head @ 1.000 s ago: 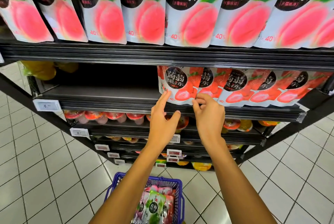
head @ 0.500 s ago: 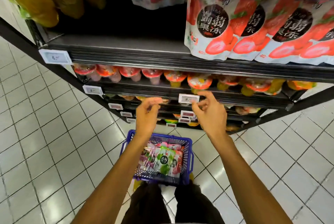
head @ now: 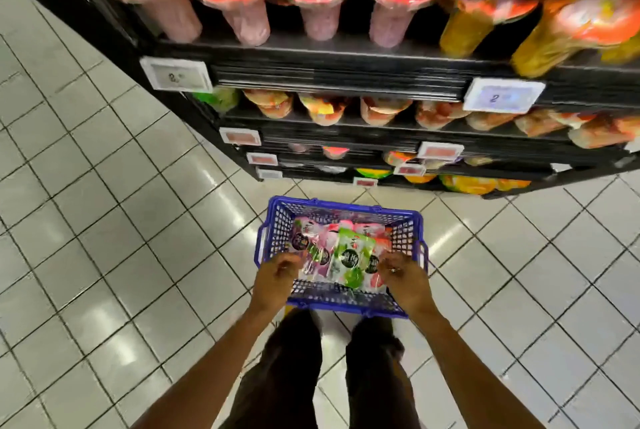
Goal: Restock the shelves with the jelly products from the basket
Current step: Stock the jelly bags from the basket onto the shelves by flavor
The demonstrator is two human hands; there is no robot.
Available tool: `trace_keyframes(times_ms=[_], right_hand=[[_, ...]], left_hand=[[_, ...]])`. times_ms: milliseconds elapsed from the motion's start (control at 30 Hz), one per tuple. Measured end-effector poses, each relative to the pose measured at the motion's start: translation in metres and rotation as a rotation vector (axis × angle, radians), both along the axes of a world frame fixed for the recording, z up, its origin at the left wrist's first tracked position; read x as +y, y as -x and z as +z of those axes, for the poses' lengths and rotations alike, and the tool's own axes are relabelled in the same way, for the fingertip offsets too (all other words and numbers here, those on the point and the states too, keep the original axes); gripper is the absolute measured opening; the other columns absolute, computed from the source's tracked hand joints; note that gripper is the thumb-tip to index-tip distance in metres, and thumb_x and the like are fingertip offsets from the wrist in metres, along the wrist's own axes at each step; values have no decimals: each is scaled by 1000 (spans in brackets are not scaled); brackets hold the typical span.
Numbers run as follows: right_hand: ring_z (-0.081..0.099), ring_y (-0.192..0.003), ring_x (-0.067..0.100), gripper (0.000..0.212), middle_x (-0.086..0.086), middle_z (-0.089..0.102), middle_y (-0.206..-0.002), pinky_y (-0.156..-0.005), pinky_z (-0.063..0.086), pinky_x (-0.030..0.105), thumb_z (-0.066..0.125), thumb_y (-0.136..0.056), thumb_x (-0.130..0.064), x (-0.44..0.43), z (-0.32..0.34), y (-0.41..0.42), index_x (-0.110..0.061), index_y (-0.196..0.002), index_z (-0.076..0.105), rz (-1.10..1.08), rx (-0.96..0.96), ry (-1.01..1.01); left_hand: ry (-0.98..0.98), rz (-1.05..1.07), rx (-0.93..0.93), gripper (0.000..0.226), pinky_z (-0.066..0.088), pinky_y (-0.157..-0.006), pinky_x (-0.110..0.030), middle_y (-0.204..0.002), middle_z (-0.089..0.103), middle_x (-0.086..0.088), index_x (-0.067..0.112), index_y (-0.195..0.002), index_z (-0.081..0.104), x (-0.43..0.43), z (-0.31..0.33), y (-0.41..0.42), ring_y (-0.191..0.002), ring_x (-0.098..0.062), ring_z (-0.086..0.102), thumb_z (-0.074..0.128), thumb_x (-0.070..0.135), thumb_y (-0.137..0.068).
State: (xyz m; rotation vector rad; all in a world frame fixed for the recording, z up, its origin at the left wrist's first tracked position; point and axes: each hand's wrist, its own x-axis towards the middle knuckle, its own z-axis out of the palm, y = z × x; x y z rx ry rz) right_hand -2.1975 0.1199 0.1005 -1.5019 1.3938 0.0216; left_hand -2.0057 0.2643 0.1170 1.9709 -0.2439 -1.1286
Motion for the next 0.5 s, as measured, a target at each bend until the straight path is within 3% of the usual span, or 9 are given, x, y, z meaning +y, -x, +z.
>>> trace_keyframes(times_ms=[33,67,133,200,267,333,400,467,500], right_hand=[[64,-79,-2,24,-20,70,-76,-81,49,19,65,-87,5,8,-22,-2,-19,-85,65,-15,-6,-38],[64,-79,-2,21,-22,69,-76,-78,48,14,62,-89,2,14,-43,-3,-18,-90,67,-21,11,-83],[68,-89,21,14,1,72,-90,-79,51,24,59,-92,-6,25,-87,-6,-7,-102,70,-89,59,-143],[65,-99,36,18,16,70,-103,-85,51,37,58,-93,-6,34,-136,-11,-2,-107,68,-148,100,-183],[64,-104,36,20,17,69,-109,-84,50,34,60,-91,-3,42,-180,-19,-2,-110,67,-165,147,-230],[64,-105,33,22,15,69,-109,-73,50,22,62,-90,-6,54,-230,-24,-4,-111,66,-158,179,-296],[64,-104,30,23,12,68,-108,-66,45,9,63,-90,-11,59,-283,-28,-6,-112,67,-81,214,-296],[64,-106,31,24,15,69,-111,-78,51,15,63,-90,-8,65,-328,-37,-5,-113,68,-70,215,-330],[65,-106,31,24,16,69,-112,-82,51,21,63,-89,-6,68,-348,-42,-4,-112,69,-49,222,-332]], left_hand=[[-38,27,42,20,52,-74,-25,-81,71,2,6,-84,66,8,-21,-2,-78,-12,64,57,-10,-90],[-83,62,94,17,53,-69,-22,-75,71,7,4,-85,66,16,-42,-4,-74,-11,64,55,-9,-91],[-167,192,213,20,52,-53,-18,-62,69,9,3,-81,65,24,-87,-5,-66,-16,60,53,-6,-94],[-226,253,238,27,50,-51,-21,-64,65,2,8,-75,63,28,-139,-5,-63,-20,56,50,-5,-95],[-297,192,227,26,44,-47,-19,-64,58,-3,7,-77,60,29,-186,-5,-53,-15,54,48,-5,-96],[-355,70,196,17,36,-40,-13,-63,56,-1,5,-86,59,33,-237,-4,-47,-10,49,48,-4,-96],[-385,-62,183,14,43,-53,-18,-77,56,3,16,-88,57,29,-287,-4,-65,-13,51,49,13,-99],[-407,-183,71,11,46,-71,-29,-89,61,-2,17,-90,59,22,-331,-6,-84,-19,57,51,22,-94],[-420,-208,23,13,44,-80,-30,-101,64,-7,12,-101,62,18,-350,-6,-97,-24,60,55,20,-93]])
